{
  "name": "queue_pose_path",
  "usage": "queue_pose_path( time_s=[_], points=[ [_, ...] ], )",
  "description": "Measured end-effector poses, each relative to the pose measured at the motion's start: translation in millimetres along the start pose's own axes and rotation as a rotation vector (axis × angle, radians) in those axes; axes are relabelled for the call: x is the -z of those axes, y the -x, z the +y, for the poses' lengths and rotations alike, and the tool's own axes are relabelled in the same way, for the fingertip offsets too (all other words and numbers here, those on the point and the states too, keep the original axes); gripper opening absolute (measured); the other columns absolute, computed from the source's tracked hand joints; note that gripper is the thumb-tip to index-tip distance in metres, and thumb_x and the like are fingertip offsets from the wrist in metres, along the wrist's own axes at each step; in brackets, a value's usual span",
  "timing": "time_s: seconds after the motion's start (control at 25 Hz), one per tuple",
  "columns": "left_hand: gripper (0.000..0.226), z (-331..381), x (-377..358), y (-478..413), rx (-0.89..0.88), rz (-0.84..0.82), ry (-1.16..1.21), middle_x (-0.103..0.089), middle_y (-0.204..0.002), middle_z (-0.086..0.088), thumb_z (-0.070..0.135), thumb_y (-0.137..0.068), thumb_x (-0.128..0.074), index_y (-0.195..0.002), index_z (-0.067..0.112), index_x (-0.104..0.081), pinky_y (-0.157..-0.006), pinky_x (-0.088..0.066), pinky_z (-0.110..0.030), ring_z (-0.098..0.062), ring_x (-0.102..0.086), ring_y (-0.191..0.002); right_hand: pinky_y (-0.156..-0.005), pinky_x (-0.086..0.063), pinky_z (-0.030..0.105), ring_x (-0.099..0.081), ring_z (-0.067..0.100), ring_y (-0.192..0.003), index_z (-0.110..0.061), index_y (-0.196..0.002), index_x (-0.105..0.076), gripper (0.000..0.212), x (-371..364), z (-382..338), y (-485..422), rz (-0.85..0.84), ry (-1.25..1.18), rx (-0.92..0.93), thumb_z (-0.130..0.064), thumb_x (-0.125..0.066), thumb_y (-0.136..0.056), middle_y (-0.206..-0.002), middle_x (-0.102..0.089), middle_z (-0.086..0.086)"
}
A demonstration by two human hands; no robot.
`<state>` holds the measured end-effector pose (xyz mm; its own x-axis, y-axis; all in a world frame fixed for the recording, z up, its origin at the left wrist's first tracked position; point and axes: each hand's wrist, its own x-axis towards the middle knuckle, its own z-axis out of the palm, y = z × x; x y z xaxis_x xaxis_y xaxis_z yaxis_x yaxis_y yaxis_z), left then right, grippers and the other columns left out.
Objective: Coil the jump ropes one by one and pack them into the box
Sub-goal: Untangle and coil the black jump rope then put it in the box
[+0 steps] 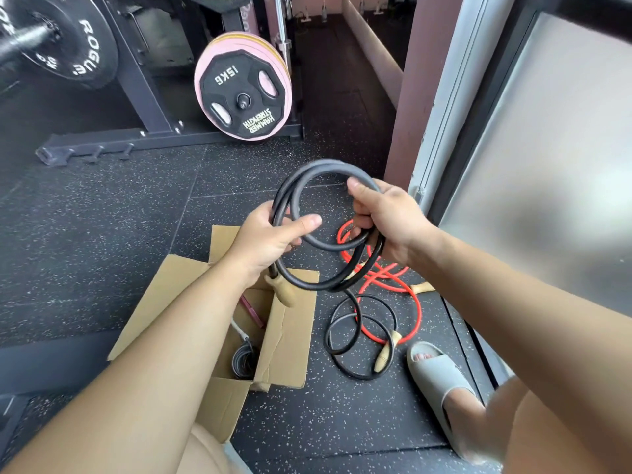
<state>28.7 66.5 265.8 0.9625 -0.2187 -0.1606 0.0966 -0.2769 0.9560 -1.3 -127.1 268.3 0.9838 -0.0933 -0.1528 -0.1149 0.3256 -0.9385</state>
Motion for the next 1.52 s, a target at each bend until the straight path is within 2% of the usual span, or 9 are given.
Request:
queue_pose_path(
  time_s=[0.16,0.36,0.48,0.68,0.8,0.92,1.04,1.36,1.52],
  points=[
    [0.024,-3.6,-19.7,1.7,0.079,0.050,0.162,-0.068,-0.099,-0.007,0.008,-0.091,-0.064,-0.110,0.017,-0.053,-0.080,-0.055,-0.036,-0.018,-0.068,-0.082,-0.051,-0.041,0.030,-0.033,0.012,-0.049,-0.019,-0.084,-0.049,0.020,-2.2,8.4,1.8,0.081,-0.062,-0.007,-0.017,-0.060,-0.100,-0.059,-0.037,-0.004],
    [0.064,6.0,-19.6,-0.8,-0.052,0.140,0.500,-0.061,-0.089,-0.002,-0.024,-0.074,-0.032,-0.127,0.006,-0.053,-0.064,-0.049,-0.030,-0.014,-0.062,-0.071,-0.067,-0.053,0.034,-0.063,0.030,-0.067,-0.014,-0.102,-0.053,0.015,-2.6,7.4,3.8,-0.015,0.033,-0.198,-0.014,-0.065,-0.093,-0.067,-0.061,0.008],
    [0.063,9.7,-8.0,-5.3,-0.095,0.144,0.574,-0.062,-0.086,-0.003,-0.021,-0.067,-0.034,-0.119,0.005,-0.060,-0.066,-0.051,-0.027,-0.016,-0.064,-0.073,-0.056,-0.054,0.031,-0.064,0.027,-0.065,-0.013,-0.103,-0.051,0.010,-8.5,11.7,10.4,-0.054,0.156,-0.200,-0.011,-0.059,-0.098,-0.076,-0.068,0.015],
    [0.006,6.3,-14.5,3.1,0.025,-0.009,0.464,-0.059,-0.063,-0.001,0.008,-0.093,-0.060,-0.094,0.013,-0.063,-0.064,-0.053,-0.036,-0.021,-0.062,-0.058,-0.054,-0.057,0.032,-0.064,0.023,-0.055,-0.014,-0.093,-0.053,0.010,-6.6,10.5,11.8,0.002,0.074,-0.128,-0.015,-0.061,-0.099,-0.066,-0.063,0.009],
    [0.021,9.8,-14.6,0.0,-0.047,0.126,0.437,-0.040,-0.050,0.002,0.017,-0.090,-0.068,-0.071,0.021,-0.060,-0.055,-0.038,-0.032,-0.019,-0.041,-0.044,-0.066,-0.056,0.033,-0.067,0.027,-0.069,-0.016,-0.100,-0.058,0.011,-8.2,7.8,12.5,-0.007,-0.016,-0.175,-0.020,-0.067,-0.096,-0.080,-0.068,0.011],
    [0.019,11.0,-10.1,-3.1,-0.115,0.212,0.421,-0.040,-0.046,0.003,0.016,-0.087,-0.072,-0.073,0.020,-0.060,-0.055,-0.036,-0.032,-0.016,-0.039,-0.042,-0.081,-0.049,0.043,-0.068,0.031,-0.084,-0.017,-0.109,-0.066,0.025,-5.8,9.1,17.0,-0.085,0.241,-0.372,-0.029,-0.073,-0.088,-0.098,-0.072,0.007],
    [0.017,8.5,-12.4,-2.2,-0.136,0.183,0.430,-0.041,-0.046,0.003,0.015,-0.082,-0.075,-0.072,0.021,-0.062,-0.057,-0.037,-0.032,-0.015,-0.039,-0.042,-0.079,-0.056,0.045,-0.069,0.043,-0.088,-0.014,-0.103,-0.065,0.012,-0.6,10.9,17.8,-0.108,0.226,-0.469,-0.021,-0.067,-0.094,-0.100,-0.067,0.012],
    [0.017,5.3,-8.8,-6.4,-0.073,0.110,0.198,-0.062,-0.072,0.005,0.000,-0.089,-0.064,-0.090,0.016,-0.060,-0.065,-0.053,-0.035,-0.015,-0.066,-0.061,-0.057,-0.050,0.032,-0.065,0.032,-0.063,-0.020,-0.104,-0.054,0.027,4.1,21.5,3.8,0.086,0.141,-0.294,0.000,-0.064,-0.090,-0.089,-0.063,0.007],
    [0.014,1.7,-8.5,-6.7,-0.084,0.083,0.130,-0.067,-0.092,-0.002,0.006,-0.091,-0.064,-0.096,0.018,-0.057,-0.068,-0.060,-0.039,-0.021,-0.073,-0.082,-0.052,-0.041,0.029,-0.055,0.019,-0.049,-0.019,-0.097,-0.052,0.021,0.8,22.0,2.4,0.217,0.124,-0.184,-0.011,-0.070,-0.090,-0.092,-0.060,0.011]
  ],
)
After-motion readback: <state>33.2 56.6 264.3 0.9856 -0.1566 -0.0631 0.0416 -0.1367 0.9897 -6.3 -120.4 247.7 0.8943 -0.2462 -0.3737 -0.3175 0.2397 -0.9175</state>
